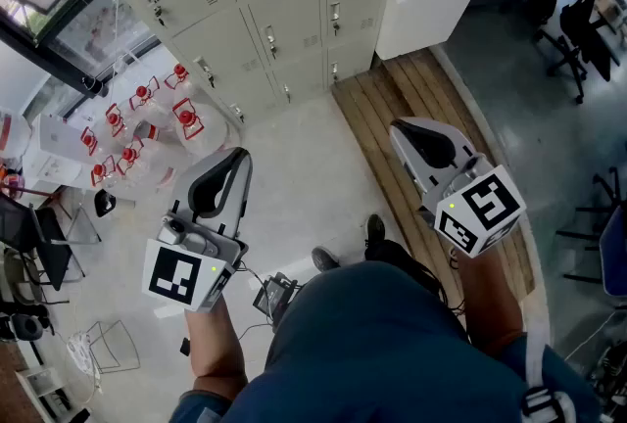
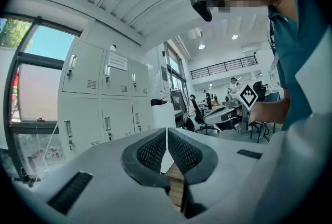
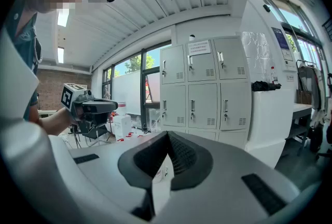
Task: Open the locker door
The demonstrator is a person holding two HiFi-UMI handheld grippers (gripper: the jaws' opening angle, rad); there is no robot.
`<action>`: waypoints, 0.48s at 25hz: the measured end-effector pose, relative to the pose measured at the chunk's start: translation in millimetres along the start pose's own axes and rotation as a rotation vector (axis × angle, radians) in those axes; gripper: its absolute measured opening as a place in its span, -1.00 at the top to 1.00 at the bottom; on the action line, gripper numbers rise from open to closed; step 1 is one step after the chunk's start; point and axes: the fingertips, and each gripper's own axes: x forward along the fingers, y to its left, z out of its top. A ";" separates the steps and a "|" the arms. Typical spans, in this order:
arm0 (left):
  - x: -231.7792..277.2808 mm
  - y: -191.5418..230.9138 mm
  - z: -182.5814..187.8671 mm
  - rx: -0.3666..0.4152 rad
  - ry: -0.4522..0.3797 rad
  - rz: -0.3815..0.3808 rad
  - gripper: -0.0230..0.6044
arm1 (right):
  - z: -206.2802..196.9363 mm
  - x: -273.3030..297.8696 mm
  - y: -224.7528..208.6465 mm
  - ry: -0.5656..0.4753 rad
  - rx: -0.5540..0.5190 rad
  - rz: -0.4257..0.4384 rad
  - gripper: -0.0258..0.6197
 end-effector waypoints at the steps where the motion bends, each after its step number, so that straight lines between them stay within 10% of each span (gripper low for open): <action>1: -0.7 0.5 0.5 0.000 -0.001 0.000 0.84 | 0.4 0.0 0.7 0.000 0.001 0.000 0.81; 12: 1.6 9.0 -6.5 -0.014 0.003 -0.014 0.84 | -1.8 7.4 0.4 0.017 0.005 -0.009 0.81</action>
